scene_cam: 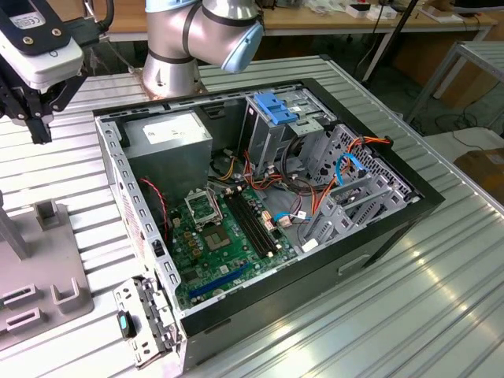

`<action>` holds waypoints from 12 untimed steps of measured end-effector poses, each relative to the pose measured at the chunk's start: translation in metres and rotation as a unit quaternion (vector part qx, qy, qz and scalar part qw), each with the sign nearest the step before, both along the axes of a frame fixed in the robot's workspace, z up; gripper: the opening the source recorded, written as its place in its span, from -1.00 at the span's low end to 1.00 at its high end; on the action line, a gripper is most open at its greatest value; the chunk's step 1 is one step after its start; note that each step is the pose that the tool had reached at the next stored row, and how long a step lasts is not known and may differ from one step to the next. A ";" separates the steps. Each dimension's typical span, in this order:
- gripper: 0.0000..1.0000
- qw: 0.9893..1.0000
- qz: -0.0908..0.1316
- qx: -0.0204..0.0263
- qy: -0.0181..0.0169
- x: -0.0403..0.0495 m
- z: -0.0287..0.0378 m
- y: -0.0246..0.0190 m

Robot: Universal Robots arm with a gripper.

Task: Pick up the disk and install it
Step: 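Reach for the disk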

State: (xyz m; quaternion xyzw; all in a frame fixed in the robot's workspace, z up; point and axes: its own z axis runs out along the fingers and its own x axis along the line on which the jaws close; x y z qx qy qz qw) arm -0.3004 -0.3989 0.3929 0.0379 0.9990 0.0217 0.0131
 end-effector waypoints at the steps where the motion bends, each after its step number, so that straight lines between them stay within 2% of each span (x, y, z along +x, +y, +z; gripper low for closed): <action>1: -0.79 1.000 0.000 0.000 0.000 -0.0019 0.0000 0.0000; 6: -0.79 1.000 0.000 0.000 0.000 -0.0107 0.0000 0.0000; 9: -0.79 1.000 0.000 0.000 0.000 -0.0197 0.0000 0.0000; 12: -0.79 1.000 0.000 0.000 0.000 -0.0225 0.0000 0.0000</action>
